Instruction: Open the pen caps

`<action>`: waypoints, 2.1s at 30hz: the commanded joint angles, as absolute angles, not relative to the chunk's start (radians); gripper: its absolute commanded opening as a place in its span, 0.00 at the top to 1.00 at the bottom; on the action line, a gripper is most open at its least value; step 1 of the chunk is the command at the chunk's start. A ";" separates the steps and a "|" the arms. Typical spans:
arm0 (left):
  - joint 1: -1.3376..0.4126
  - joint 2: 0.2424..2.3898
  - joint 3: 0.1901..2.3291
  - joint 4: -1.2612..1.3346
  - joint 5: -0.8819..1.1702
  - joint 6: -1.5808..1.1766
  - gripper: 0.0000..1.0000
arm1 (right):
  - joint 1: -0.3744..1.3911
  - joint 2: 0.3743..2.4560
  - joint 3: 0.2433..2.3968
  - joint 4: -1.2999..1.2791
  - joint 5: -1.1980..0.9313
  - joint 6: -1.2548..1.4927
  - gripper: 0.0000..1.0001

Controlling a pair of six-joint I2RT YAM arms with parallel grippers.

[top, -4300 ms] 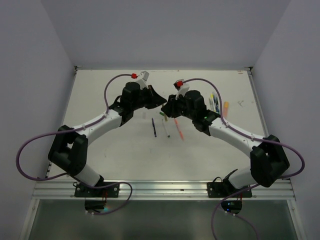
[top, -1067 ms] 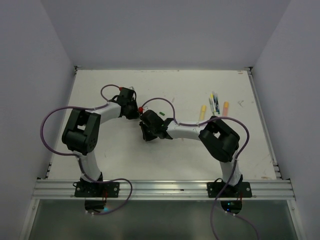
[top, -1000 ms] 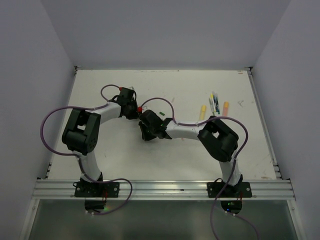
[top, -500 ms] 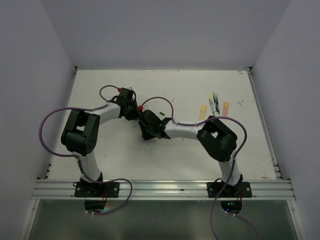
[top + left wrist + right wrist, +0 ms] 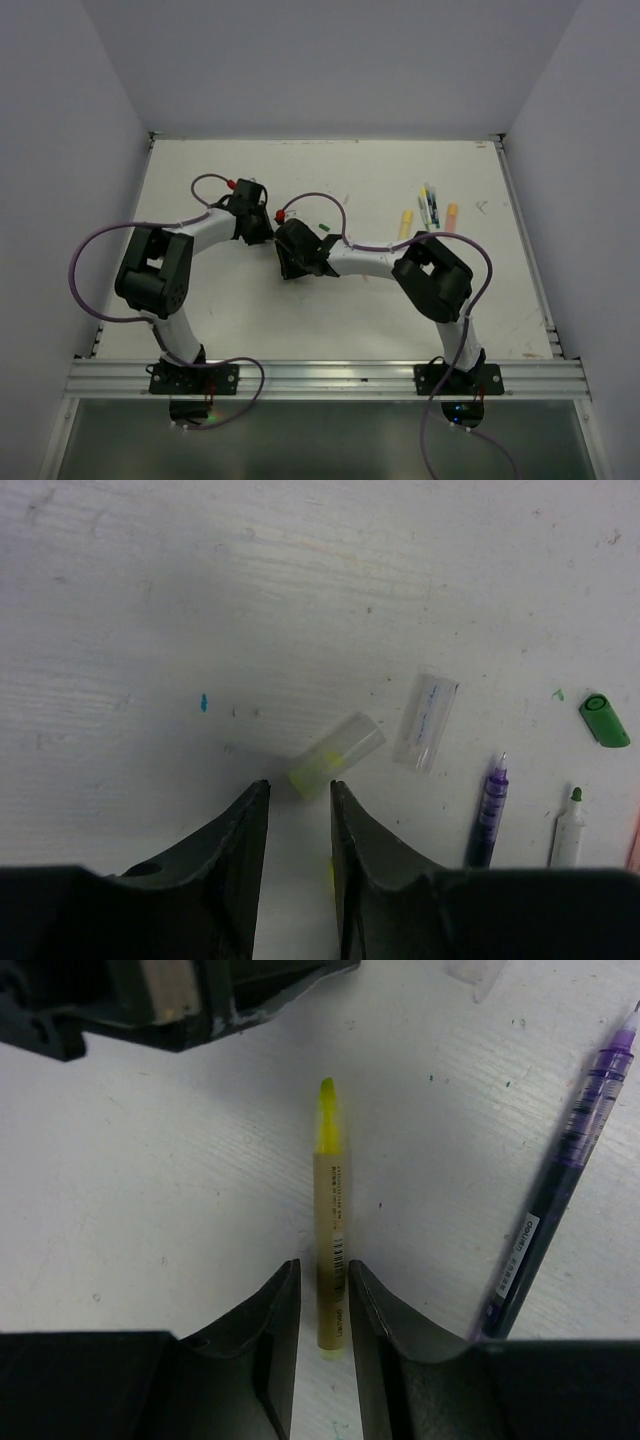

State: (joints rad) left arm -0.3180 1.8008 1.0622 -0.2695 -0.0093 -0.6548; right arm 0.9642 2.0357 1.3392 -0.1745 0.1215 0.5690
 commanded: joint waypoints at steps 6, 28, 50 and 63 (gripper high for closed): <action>-0.296 1.631 1.063 -0.287 -0.069 -0.684 0.64 | 0.965 1.965 1.399 -0.268 0.158 0.543 0.57; -0.295 1.212 0.985 -0.275 -0.106 -0.500 0.00 | 0.416 1.779 1.330 -0.525 0.393 0.532 0.25; -0.295 1.068 0.865 -0.201 0.075 -0.456 0.00 | 0.244 1.951 1.273 -0.425 0.176 0.496 0.71; -0.298 1.245 0.928 -0.029 0.354 -0.558 0.01 | 0.438 1.675 1.195 -0.264 0.095 0.266 1.00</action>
